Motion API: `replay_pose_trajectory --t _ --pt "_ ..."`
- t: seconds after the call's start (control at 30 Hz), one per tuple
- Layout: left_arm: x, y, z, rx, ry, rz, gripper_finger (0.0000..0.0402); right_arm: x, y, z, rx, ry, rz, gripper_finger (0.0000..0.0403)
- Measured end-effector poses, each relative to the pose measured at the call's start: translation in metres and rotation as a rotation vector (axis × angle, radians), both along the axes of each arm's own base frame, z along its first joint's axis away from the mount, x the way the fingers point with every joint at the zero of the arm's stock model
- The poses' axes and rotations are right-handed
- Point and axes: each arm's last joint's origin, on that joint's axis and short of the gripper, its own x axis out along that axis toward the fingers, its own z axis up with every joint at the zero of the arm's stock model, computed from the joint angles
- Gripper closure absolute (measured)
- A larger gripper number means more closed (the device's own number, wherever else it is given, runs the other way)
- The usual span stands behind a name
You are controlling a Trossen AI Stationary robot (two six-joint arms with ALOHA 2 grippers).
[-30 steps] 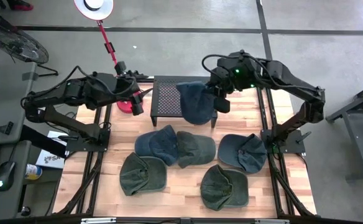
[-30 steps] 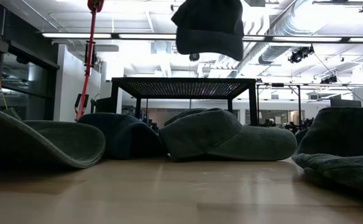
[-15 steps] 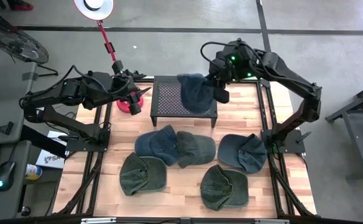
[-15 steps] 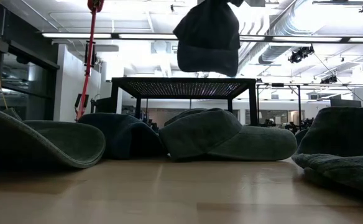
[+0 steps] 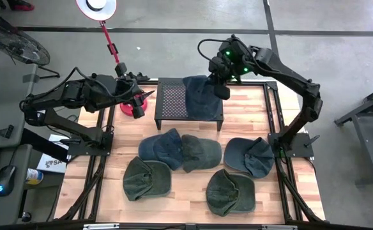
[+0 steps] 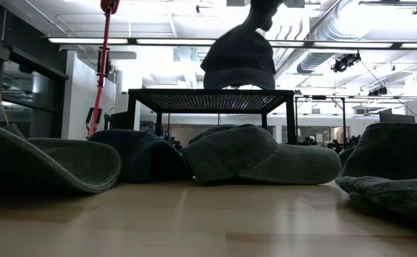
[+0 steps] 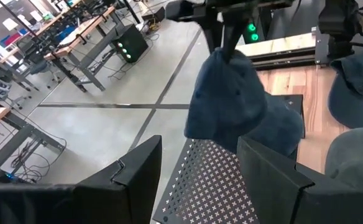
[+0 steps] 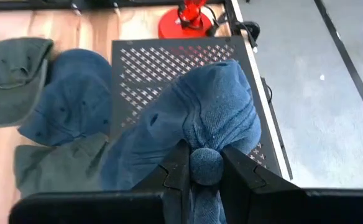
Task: Pick & Place hat
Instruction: Put the bottom blue cap to the right on the shelf
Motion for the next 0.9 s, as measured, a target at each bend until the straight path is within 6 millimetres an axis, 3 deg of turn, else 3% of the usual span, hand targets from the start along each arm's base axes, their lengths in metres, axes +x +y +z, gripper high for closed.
replay_pose_trajectory --t 0.37,0.9 --pt "0.0 0.0 0.0 -0.001 -0.002 -0.002 0.0198 0.01 -0.038 -0.029 -0.006 0.086 -0.027 0.0354" --pt "0.001 0.0 0.001 -0.001 -0.012 -0.001 0.0198 -0.009 -0.068 -0.033 -0.082 0.084 0.09 0.0354"
